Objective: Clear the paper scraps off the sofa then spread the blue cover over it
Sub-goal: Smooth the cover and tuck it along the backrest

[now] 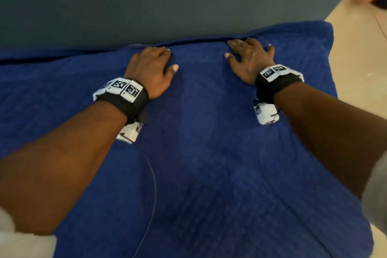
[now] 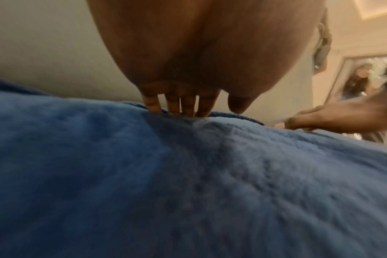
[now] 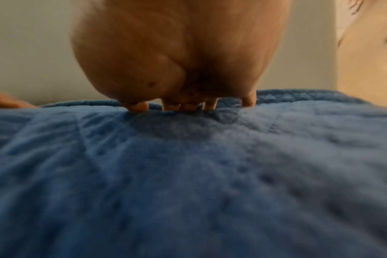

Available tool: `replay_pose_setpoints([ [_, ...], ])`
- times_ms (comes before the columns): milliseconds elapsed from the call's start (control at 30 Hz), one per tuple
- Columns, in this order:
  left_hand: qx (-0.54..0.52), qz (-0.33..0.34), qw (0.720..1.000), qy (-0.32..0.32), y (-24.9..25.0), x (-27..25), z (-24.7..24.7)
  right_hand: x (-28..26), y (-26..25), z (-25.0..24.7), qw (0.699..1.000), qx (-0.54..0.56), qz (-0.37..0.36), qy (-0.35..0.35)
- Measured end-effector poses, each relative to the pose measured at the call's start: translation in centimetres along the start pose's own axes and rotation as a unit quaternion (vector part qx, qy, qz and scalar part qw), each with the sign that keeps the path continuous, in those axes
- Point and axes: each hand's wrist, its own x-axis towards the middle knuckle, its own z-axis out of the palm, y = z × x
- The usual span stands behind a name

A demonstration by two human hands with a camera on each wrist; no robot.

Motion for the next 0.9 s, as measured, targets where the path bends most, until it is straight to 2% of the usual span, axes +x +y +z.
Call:
replay_pose_setpoints([
  [200, 0.042, -0.076, 0.996, -0.021, 2.1, 3.7, 1.8, 2.3, -2.6, -1.5, 0.996, 0.028, 0.072, -0.037],
  [300, 0.069, -0.099, 0.991, -0.048, 2.9, 4.6, 1.1, 3.2, -1.0, -1.8, 0.997, 0.058, 0.038, -0.045],
  [400, 0.048, -0.131, 0.986, -0.089, 3.7, 5.5, -0.5, 2.0, 3.1, -1.3, 0.995, 0.097, -0.023, -0.012],
  [467, 0.041, -0.108, 0.992, -0.053, 4.1, 5.2, -1.0, 0.8, 6.6, -1.0, 0.998, 0.057, -0.02, 0.034],
  [500, 0.032, -0.078, 0.996, -0.025, 4.8, 4.9, -1.0, 0.2, 8.8, -0.8, 0.998, 0.039, 0.011, 0.05],
  [567, 0.001, 0.002, 1.0, -0.001, 6.8, 4.5, -0.1, -0.7, 13.2, -1.0, 0.993, 0.034, 0.101, 0.043],
  [600, -0.015, 0.032, 0.999, -0.012, 8.2, 4.9, 0.6, -0.7, 15.3, -1.1, 0.991, 0.034, 0.129, 0.021],
  [667, -0.034, 0.02, 0.998, -0.055, 10.3, 6.3, 1.6, -0.1, 17.9, -1.5, 0.991, 0.03, 0.128, -0.023],
  [733, -0.028, -0.018, 0.998, -0.055, 11.2, 7.8, 2.1, 0.7, 19.0, -1.4, 0.991, 0.047, 0.12, -0.039],
  [800, -0.003, -0.031, 0.998, -0.047, 11.7, 8.7, 2.5, 1.3, 19.1, -0.8, 0.986, 0.085, 0.137, -0.035],
  [900, 0.031, -0.057, 0.995, -0.069, 12.3, 9.2, 2.5, 2.0, 18.6, 0.2, 0.98, 0.107, 0.165, -0.015],
])
